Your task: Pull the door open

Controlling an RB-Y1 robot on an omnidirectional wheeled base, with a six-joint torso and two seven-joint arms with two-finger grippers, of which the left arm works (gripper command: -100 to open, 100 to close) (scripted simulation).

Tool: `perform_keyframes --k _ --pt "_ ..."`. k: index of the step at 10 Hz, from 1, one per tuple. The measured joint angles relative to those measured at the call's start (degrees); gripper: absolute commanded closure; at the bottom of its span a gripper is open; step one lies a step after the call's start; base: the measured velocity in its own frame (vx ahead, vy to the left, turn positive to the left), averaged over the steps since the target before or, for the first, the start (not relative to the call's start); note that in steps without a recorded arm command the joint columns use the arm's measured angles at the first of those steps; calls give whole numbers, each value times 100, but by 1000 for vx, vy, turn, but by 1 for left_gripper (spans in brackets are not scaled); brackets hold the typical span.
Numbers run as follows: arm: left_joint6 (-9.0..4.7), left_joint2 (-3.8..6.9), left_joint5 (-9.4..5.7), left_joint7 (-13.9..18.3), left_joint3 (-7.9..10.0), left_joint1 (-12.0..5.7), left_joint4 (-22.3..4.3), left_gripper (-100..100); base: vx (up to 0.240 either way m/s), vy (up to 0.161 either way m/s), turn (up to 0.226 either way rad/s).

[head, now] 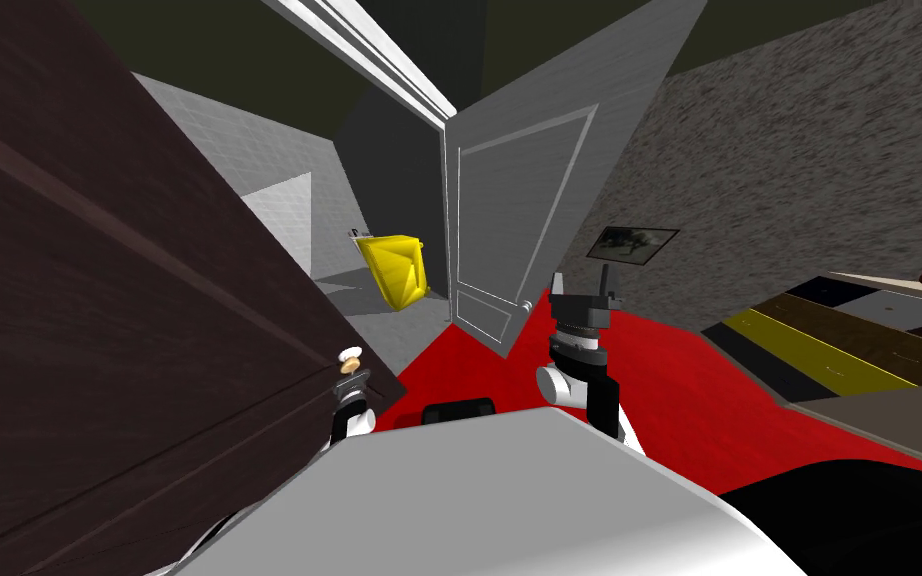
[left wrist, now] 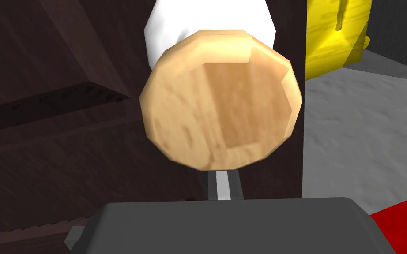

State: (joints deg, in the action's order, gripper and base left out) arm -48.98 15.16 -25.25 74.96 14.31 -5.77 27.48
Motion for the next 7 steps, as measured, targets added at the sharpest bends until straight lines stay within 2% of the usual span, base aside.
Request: perform_keyframes --k 2,3,4,5,7 --pt "89 -33 -66 160 11 26 100 -100 -166 -62 40" --pt "160 -42 -104 201 39 96 222 -100 -115 -40 64" --pt "79 -21 -111 260 39 12 -6 -100 -118 -53 28" --pt "51 -69 -142 310 54 68 62 -100 -129 -88 -56" --pt "-160 -54 -128 551 -30 -163 -166 -100 -43 -75 -49"
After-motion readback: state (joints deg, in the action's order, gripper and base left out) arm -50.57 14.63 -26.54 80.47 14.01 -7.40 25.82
